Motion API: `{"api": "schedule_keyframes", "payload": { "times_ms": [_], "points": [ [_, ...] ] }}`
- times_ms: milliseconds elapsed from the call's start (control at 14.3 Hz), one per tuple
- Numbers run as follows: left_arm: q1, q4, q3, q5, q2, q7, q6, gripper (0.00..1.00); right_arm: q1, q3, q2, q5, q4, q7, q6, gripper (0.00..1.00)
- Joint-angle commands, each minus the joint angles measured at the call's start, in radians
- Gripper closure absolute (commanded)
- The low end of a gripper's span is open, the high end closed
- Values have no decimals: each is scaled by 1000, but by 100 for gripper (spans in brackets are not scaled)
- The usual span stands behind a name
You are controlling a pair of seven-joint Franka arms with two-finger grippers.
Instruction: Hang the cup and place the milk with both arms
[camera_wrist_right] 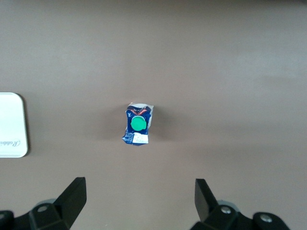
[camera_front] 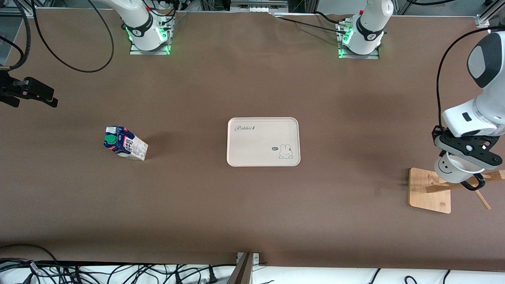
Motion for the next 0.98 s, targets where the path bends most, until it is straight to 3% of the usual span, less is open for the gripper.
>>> {"api": "schedule_keyframes", "payload": {
  "times_ms": [0, 139, 209, 348, 488, 557, 627, 906],
  "points": [
    [12, 3, 13, 24, 13, 32, 46, 100, -4, -2, 44, -14, 30, -28, -13, 0],
    [18, 1, 13, 22, 20, 32, 52, 100, -15, 16, 36, -21, 9, -54, -5, 0],
    [27, 0, 13, 24, 22, 32, 52, 100, -78, 56, 35, -18, 7, -87, -2, 0],
    [35, -9, 22, 22, 25, 34, 50, 100, -300, 282, 27, -33, 5, -132, 4, 0],
    [38, -12, 37, 18, 27, 76, 50, 100, -515, 538, 4, -120, 5, -126, 27, 0],
    [38, -12, 48, 15, 27, 98, 50, 100, -583, 615, -4, -135, 2, -109, 28, 0],
    [38, -11, 54, 13, 27, 103, 50, 100, -613, 642, -14, -133, -10, -59, 31, 0],
    [59, -14, 62, 7, 28, 175, 50, 100, -596, 647, -4, -140, -24, 122, 22, 0]
  ]
}}
